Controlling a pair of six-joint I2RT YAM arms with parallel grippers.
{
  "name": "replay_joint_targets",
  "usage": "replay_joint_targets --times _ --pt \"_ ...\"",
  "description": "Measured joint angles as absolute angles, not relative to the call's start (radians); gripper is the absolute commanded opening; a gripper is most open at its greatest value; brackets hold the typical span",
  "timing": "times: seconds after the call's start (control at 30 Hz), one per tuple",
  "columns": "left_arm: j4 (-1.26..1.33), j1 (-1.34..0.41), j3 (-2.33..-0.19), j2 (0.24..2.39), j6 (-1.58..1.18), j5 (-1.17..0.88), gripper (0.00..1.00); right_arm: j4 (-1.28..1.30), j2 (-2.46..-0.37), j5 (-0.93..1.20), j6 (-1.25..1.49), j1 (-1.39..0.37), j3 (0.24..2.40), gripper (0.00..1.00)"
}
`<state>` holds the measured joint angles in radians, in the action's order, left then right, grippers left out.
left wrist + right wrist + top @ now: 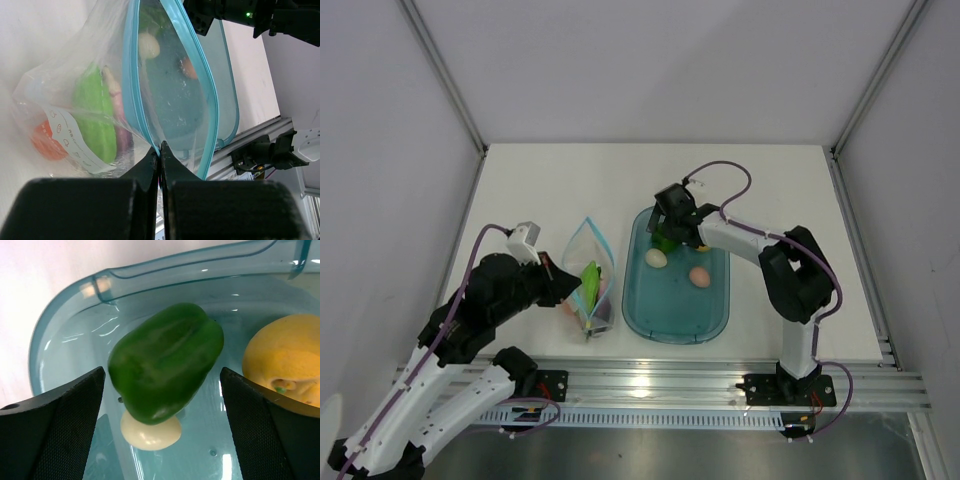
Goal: Place the food in the zip-top bag and seal the zipper
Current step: Pick up the fake vegetable from the bin.
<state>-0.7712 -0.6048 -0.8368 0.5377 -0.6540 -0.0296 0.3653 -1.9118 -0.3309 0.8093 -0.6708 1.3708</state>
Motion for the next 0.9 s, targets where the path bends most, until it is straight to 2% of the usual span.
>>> replay_joint_targets --times 0.17,0.27,0.47,0.5,0.63,0.9 --pt "-0.77 -0.605 -0.834 0.541 -0.654 -0.03 0.01 0.353 -1.954 -0.33 0.813 -0.67 1.371 0.96" --pt "-0.77 -0.604 -0.833 0.543 -0.654 -0.03 0.0 0.34 -1.974 -0.331 0.818 -0.67 1.371 0.9" --pt "-0.769 -0.604 -0.832 0.543 -0.654 -0.03 0.01 0.287 -1.975 -0.331 0.817 -0.67 1.37 0.61" --pt "-0.768 -0.604 -0.831 0.542 -0.654 -0.031 0.0 0.275 -1.975 -0.331 0.818 -0.67 1.365 0.51" --pt "-0.767 -0.604 -0.828 0.54 -0.654 -0.034 0.01 0.245 -1.955 -0.343 0.818 -0.675 1.331 0.26" --pt "-0.765 -0.603 -0.813 0.529 -0.655 -0.039 0.01 0.331 -1.835 -0.443 0.776 -0.75 1.303 0.2"
